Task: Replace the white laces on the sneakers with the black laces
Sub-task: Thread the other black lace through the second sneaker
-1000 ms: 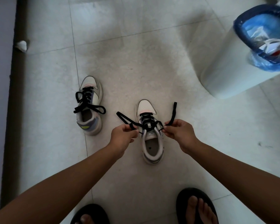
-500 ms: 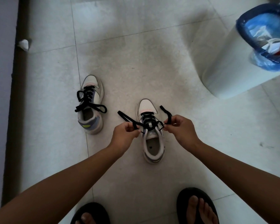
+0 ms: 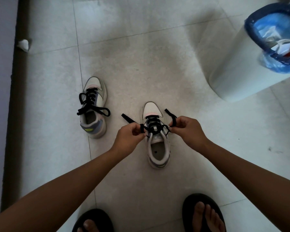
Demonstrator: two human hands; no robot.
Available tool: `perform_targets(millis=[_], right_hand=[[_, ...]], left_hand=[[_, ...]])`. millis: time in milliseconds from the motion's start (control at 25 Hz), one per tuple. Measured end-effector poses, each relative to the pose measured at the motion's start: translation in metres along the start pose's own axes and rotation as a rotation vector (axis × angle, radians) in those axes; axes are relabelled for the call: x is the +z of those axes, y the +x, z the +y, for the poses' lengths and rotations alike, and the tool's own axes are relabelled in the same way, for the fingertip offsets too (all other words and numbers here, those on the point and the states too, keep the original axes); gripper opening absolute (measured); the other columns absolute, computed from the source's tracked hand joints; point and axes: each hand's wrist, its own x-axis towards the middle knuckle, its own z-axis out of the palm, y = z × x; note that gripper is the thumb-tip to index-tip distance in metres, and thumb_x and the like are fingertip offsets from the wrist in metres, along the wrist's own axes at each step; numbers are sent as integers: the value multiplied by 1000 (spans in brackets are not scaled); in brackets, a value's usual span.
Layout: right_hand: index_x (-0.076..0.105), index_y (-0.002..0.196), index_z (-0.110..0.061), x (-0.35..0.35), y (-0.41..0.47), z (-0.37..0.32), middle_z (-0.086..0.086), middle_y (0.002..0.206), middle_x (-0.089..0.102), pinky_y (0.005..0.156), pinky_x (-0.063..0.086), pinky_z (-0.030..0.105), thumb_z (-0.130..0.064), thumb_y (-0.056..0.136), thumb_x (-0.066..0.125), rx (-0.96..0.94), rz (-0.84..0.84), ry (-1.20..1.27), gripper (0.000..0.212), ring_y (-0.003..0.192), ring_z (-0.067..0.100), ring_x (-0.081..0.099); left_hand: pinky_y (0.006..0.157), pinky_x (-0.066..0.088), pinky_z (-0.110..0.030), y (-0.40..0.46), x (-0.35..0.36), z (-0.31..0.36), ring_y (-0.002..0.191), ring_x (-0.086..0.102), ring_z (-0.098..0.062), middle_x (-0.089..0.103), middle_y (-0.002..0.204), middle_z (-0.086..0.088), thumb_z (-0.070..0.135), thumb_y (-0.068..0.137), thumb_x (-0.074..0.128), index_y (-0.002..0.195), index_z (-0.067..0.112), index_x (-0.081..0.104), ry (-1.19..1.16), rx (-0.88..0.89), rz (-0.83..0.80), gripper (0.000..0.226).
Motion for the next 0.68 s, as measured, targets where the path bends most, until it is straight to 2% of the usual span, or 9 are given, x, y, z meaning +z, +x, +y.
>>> perform_targets(millis=[80,160,240,320,480,680], right_hand=[[68,71,-26,2,-1,1,-6,69,69,78,54,29,-5,77,73,11,20,48,22,71,9,65],[68,73,-23,4,-2,2,-4,71,69,80,55,32,-4,77,73,10,35,62,20,73,12,65],[68,74,-23,6,-2,3,-7,71,69,80,55,29,-4,78,72,15,53,77,20,73,10,66],[67,75,-23,7,-3,3,-7,72,69,79,55,26,-3,78,71,23,79,105,20,73,9,66],[66,74,-24,11,-7,4,-7,74,69,75,54,20,-3,79,71,23,104,119,22,74,7,65],[66,75,-23,6,-9,6,-6,75,69,78,54,25,-3,79,71,33,90,107,21,75,8,65]], left_hand=[[64,46,-8,-1,1,-1,64,59,7,65,68,14,7,79,72,72,32,64,37,26,13,27],[68,50,-14,-1,3,-2,66,61,2,66,70,12,7,80,72,72,30,65,16,8,22,25],[75,54,-23,-1,5,-1,73,64,-7,68,75,6,7,80,72,75,26,66,-21,-29,30,20],[77,54,-27,-2,7,-1,74,64,-9,69,77,3,6,80,72,77,23,66,-61,-61,43,18],[70,51,-21,-6,13,0,72,63,-7,69,77,3,5,81,70,78,23,64,-146,-125,89,19],[70,53,-21,-6,14,2,72,63,-9,68,76,2,5,80,71,77,22,64,-131,-142,91,18]])
